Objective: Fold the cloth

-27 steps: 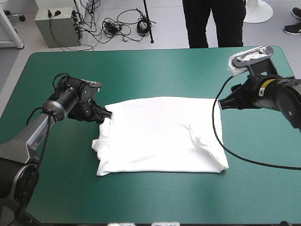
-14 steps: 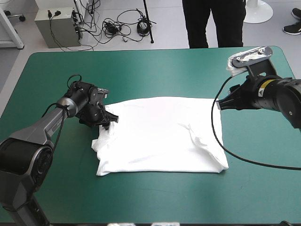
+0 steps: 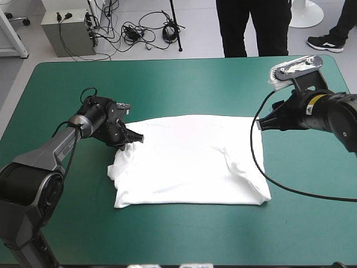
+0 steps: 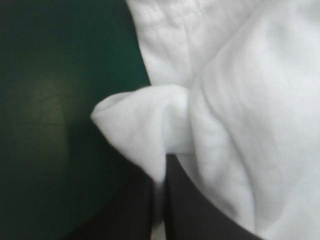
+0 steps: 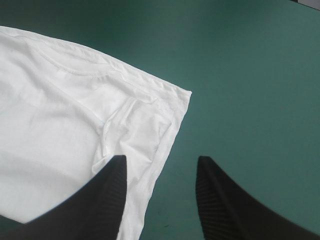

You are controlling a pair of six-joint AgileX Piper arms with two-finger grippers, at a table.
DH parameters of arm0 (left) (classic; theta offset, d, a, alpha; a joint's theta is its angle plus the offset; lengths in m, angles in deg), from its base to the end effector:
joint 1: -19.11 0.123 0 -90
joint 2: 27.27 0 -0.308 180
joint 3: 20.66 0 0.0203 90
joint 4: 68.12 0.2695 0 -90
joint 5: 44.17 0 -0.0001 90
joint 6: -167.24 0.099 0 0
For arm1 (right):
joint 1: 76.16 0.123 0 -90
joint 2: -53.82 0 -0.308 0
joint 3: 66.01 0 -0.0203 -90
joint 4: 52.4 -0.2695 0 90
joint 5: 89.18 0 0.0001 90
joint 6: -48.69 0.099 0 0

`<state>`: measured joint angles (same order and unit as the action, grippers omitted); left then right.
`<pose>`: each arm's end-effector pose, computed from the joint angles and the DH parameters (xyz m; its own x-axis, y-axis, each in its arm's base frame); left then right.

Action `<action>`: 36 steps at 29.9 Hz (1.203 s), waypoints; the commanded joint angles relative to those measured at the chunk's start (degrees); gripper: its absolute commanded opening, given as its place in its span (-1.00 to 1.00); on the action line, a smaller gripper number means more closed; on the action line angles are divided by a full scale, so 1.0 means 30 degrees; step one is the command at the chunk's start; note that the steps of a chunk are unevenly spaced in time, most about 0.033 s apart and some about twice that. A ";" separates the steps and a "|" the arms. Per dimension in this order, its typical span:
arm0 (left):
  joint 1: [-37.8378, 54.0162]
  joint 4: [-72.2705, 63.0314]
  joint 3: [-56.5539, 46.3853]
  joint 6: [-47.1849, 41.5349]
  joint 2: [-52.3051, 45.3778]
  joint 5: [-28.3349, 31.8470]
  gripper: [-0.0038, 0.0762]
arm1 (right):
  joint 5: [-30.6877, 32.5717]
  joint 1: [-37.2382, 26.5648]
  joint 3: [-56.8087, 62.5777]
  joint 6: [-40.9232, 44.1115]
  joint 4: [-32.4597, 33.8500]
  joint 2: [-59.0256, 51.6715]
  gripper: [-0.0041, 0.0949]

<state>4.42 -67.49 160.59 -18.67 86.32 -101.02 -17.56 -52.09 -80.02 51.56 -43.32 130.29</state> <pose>0.3859 -0.1002 0.2243 -0.9701 0.1541 -0.1876 0.1586 0.9873 -0.0092 0.2142 0.0795 0.4972 -0.6326 -0.2829 -0.7210 -0.3048 0.9467 -0.1040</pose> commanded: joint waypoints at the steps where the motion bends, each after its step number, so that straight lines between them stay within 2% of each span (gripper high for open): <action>1: -0.0093 -0.1098 0.1402 0.0187 -0.1522 -0.0507 -0.93 | -0.0029 0.0019 -0.0500 -0.0098 0.0180 -0.0439 -0.07; 7: -0.1740 -0.3963 0.2389 0.0677 -0.3196 -0.0347 -0.93 | -0.0029 0.0019 -0.0500 -0.0183 0.0180 -0.0439 -0.07; 11: -0.3642 -0.3882 0.2175 -0.0118 -0.3304 0.0254 -0.93 | -0.0029 0.0019 -0.0500 -0.0183 0.0180 -0.0439 -0.07; 14: -0.4534 -0.3743 0.1888 -0.0254 -0.2682 0.1216 -0.93 | -0.0029 0.0019 -0.0500 -0.0183 0.0180 -0.0439 -0.08; 21: -0.4604 -0.3024 0.1888 -0.0219 -0.0464 0.1416 -0.93 | -0.0029 0.0019 -0.0500 -0.0266 0.0132 -0.0639 -0.08; 27: -0.4604 -0.2006 0.1888 -0.0081 0.0158 0.0998 -0.91 | -0.0029 0.0019 -0.0500 -0.0266 0.0202 -0.1144 -0.08; 31: -0.4604 -0.2002 0.2597 0.0426 -0.0352 -0.0037 -0.62 | -0.0029 0.0019 -0.0500 -0.0312 0.0417 -0.1383 -0.08; 36: -0.4604 -0.1654 0.3885 0.0963 -0.1519 -0.1825 0.06 | -0.0029 0.0019 -0.0500 -0.0312 0.1014 -0.1438 -0.07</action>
<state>-9.32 -72.91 168.65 -16.42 87.27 -103.78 -17.56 -52.09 -80.02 51.12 -42.27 127.25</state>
